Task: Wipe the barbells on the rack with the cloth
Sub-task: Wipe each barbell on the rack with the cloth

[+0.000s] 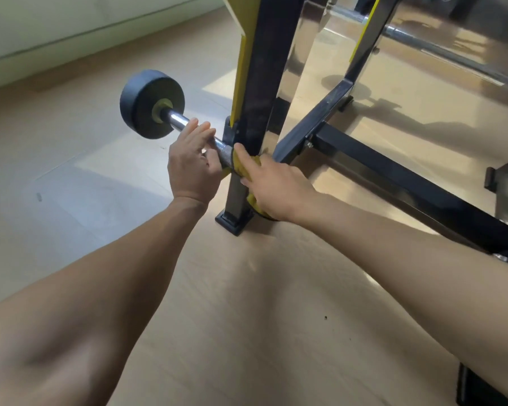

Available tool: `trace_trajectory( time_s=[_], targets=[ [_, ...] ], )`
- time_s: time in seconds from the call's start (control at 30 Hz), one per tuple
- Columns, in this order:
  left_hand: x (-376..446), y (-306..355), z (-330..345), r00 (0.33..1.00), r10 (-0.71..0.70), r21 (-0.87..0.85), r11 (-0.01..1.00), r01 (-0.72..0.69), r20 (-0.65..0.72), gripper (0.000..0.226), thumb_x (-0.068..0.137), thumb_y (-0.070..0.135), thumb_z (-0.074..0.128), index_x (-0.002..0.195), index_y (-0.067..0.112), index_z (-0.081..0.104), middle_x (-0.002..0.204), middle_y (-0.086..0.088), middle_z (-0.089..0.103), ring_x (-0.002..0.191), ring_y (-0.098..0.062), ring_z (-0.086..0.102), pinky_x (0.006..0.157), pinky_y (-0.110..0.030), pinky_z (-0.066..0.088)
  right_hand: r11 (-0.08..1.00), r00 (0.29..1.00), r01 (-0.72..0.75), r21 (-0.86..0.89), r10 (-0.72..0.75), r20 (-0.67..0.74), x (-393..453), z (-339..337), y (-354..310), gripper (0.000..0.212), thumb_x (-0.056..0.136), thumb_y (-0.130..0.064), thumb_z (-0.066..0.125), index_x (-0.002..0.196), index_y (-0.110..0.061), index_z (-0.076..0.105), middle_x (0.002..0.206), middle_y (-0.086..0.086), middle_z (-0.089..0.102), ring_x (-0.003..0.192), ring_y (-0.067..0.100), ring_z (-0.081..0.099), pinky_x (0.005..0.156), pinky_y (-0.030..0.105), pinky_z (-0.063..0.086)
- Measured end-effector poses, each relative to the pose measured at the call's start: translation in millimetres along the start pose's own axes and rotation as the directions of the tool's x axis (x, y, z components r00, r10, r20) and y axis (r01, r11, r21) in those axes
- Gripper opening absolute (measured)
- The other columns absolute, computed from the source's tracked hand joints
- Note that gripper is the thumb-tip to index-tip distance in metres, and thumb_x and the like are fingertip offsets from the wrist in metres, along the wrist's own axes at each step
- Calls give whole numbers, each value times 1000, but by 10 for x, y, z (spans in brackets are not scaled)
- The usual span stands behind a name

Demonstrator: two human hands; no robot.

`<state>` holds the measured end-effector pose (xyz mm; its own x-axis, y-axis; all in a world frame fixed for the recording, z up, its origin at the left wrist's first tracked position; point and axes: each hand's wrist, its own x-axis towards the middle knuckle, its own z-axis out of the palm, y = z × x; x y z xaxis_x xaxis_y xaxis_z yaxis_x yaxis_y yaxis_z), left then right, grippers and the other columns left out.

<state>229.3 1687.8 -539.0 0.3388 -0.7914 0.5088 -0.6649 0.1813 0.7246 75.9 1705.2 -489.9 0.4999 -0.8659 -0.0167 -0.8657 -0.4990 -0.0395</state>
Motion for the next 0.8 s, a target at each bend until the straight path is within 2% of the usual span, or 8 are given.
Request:
trace_trajectory(
  time_s=[0.13, 0.27, 0.37, 0.47, 0.57, 0.63, 0.73, 0.8],
  targets=[
    [3, 26, -52, 998, 8, 20, 1000, -9, 58, 39, 91, 13, 46, 119, 1, 69, 129, -11, 66, 132, -27, 52, 114, -27, 30, 973, 994, 107, -203, -112, -13, -462, 26, 143, 80, 99, -15, 51, 156, -25, -4, 141, 19, 35, 109, 29, 52, 78, 34, 51],
    [-111, 116, -118, 1000, 16, 57, 998, -15, -1, 38, 89, 22, 48, 115, 4, 70, 126, -12, 67, 124, -26, 56, 111, -42, 42, 991, 991, 123, -48, -120, 57, -828, -183, 305, 70, 94, -2, 53, 155, -23, 25, 162, 7, 20, 133, 26, 43, 107, 37, 41],
    [-415, 319, -67, 970, 224, 77, 973, -217, -98, 27, 85, 21, 54, 107, 8, 62, 117, -16, 61, 115, -29, 52, 102, -45, 42, 926, 1000, 10, 378, -20, 22, -1080, -471, 491, 44, 91, -1, 57, 129, -22, 64, 138, -1, 58, 122, 14, 55, 104, 25, 43],
    [-673, 729, 93, 890, 452, -36, 890, -454, -59, 12, 87, 10, 57, 99, 12, 54, 108, -19, 60, 108, -29, 49, 96, -44, 43, 820, 991, -86, 566, 129, -36, -1388, -678, 701, 23, 91, -12, 66, 110, -24, 71, 98, -8, 69, 92, 2, 62, 81, 18, 51],
    [-884, 1333, 238, 800, 566, -227, 821, -523, 202, 5, 86, 6, 58, 87, 10, 61, 95, -9, 61, 95, -21, 51, 87, -31, 42, 740, 958, -175, 649, 280, -61, -1691, -761, 956, 14, 87, -26, 72, 101, -25, 68, 92, -7, 66, 87, 3, 62, 77, 20, 51],
    [-1032, 1779, 352, 700, 584, -335, 811, -479, 412, 8, 88, 14, 55, 87, 11, 63, 90, -4, 62, 86, -18, 55, 79, -30, 49, 743, 930, -245, 623, 362, -67, -1938, -802, 1177, 19, 87, -19, 72, 100, -32, 66, 96, -9, 65, 89, 3, 60, 81, 21, 52],
    [-1244, 2370, 616, 575, 470, -324, 882, -343, 670, 14, 91, 17, 51, 98, 13, 63, 95, -4, 66, 86, -23, 62, 78, -39, 54, 744, 851, -489, 455, 522, 61, -2409, -889, 1479, 45, 88, 3, 61, 113, -33, 68, 115, -9, 58, 103, 7, 52, 83, 14, 43],
    [-1439, 2695, 779, 412, 350, -213, 915, -343, 841, 11, 93, 20, 50, 95, 14, 59, 90, -4, 63, 83, -25, 60, 76, -39, 53, 676, 765, -631, 381, 624, 159, -2795, -998, 1590, 64, 85, 11, 52, 129, -36, 61, 125, -11, 51, 111, 8, 48, 85, 14, 39]
  ],
)
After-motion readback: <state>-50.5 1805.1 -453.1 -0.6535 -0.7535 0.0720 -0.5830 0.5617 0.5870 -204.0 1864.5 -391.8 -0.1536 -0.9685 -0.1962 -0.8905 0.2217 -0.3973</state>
